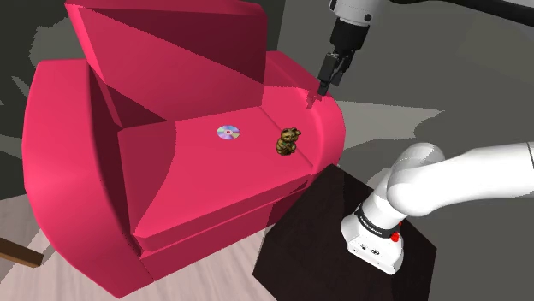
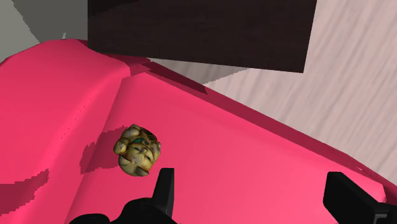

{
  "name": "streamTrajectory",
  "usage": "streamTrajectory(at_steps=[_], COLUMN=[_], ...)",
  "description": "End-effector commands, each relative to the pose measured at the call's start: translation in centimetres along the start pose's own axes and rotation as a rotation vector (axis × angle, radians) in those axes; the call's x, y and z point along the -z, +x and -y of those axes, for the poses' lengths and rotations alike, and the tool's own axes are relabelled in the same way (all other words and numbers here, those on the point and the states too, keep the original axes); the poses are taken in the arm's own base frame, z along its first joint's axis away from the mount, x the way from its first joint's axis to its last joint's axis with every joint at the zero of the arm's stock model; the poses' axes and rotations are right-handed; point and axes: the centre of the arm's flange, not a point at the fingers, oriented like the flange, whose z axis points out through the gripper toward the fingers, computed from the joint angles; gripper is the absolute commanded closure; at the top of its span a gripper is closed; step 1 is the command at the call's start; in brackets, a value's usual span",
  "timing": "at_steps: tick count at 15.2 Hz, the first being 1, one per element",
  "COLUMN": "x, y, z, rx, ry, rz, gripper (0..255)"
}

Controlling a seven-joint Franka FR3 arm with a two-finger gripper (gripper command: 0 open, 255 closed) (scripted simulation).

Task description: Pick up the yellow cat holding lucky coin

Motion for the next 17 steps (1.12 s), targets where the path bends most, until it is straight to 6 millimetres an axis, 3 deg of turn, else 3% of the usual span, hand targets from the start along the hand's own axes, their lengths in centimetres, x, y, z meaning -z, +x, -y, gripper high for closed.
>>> streamTrajectory(at_steps=[1, 17], x=[0.0, -17.5], y=[0.0, 5.9], z=[0.0, -9.3], rx=[0.000, 0.017], ry=[0.000, 0.017], rz=[0.000, -0.138], gripper=[0, 0])
